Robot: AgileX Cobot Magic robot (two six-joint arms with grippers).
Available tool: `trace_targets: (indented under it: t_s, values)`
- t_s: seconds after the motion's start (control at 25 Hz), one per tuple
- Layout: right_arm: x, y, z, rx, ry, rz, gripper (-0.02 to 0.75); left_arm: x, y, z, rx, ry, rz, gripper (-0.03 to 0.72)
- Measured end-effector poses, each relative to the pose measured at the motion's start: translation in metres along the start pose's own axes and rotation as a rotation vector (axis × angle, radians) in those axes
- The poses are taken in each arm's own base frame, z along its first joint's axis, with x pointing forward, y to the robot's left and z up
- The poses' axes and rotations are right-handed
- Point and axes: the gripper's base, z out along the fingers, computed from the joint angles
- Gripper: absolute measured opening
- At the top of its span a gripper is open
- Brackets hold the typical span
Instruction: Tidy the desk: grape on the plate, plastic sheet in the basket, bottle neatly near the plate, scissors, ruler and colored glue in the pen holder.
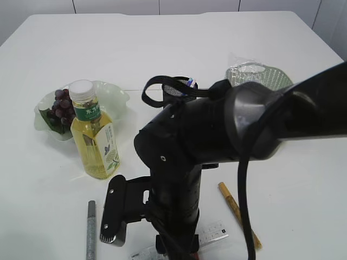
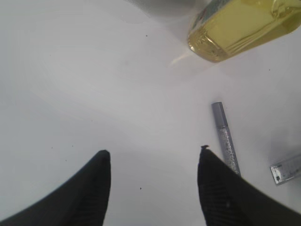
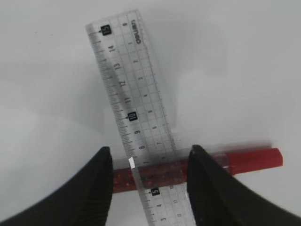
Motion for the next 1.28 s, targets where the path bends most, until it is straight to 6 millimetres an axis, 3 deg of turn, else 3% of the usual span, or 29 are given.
trace_targets:
  t_s: [1.28]
  values:
    - [-0.001, 0.0, 0.024, -0.041, 0.037, 0.006, 0.379, 0.0, 0.0, 0.0, 0.003, -0.004, -0.002, 0.433]
